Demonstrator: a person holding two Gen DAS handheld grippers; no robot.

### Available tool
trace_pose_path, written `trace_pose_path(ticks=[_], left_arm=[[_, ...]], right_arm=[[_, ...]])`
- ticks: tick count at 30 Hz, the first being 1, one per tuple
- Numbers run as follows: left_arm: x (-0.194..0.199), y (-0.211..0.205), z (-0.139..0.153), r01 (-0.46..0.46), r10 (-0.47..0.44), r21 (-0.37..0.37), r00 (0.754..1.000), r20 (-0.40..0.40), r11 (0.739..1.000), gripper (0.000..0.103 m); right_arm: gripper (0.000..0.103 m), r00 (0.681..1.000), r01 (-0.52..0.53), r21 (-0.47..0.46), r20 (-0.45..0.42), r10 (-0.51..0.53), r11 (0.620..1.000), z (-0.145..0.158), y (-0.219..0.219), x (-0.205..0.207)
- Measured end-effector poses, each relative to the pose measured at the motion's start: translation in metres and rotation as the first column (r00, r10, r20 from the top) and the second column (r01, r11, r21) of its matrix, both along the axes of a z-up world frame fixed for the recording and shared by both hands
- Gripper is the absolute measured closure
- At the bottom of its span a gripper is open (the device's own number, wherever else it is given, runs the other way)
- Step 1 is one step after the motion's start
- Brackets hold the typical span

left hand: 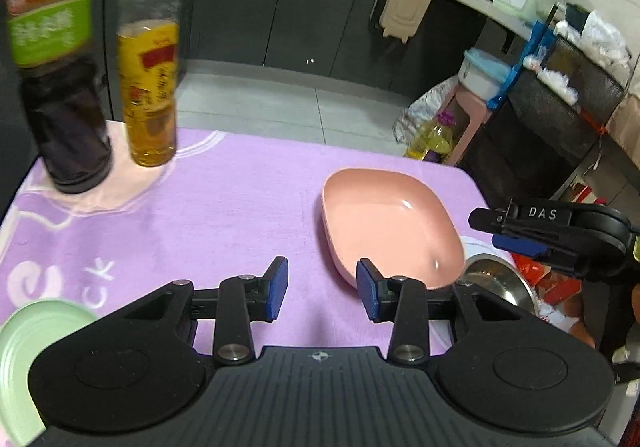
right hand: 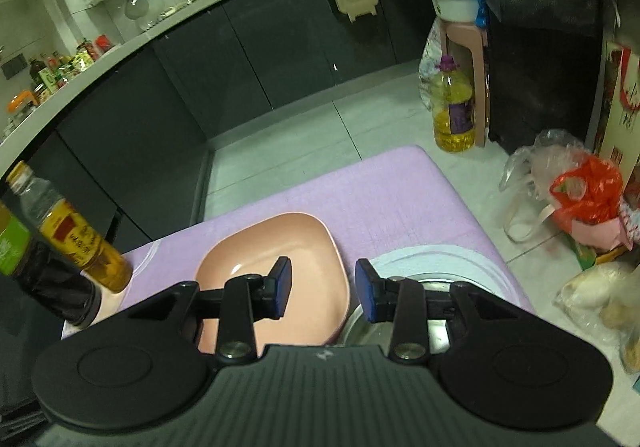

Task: Organize plates and bowls
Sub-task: 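Move both grippers to the pink square dish's rim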

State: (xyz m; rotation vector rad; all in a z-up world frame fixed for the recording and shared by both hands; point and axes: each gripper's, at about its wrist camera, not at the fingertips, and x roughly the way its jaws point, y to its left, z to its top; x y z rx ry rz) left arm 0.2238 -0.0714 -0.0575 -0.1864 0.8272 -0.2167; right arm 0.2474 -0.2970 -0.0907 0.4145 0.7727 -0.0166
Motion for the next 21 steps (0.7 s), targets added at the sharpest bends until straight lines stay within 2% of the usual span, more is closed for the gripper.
trace_pose_path(ticks=[4, 10, 21], left_arm=[[0.018, -0.011, -0.013, -0.019, 0.019, 0.019, 1.000, -0.018, 1.000, 0.068], [0.040, -0.013, -0.026, -0.056, 0.055, -0.034, 0.998, -0.035, 0.998, 0.068], [0.053, -0.026, -0.042, -0.053, 0.052, -0.011, 0.996, -0.066, 0.999, 0.069]], right_arm=[[0.069, 1.000, -0.003, 0.014, -0.007, 0.003, 1.000, -0.013, -0.004, 0.007], [0.071, 1.000, -0.017, -0.012, 0.000, 0.017, 1.000, -0.014, -0.003, 0.011], [0.080, 1.000, -0.008, 0.001, -0.030, 0.008, 1.000, -0.022, -0.005, 0.018]])
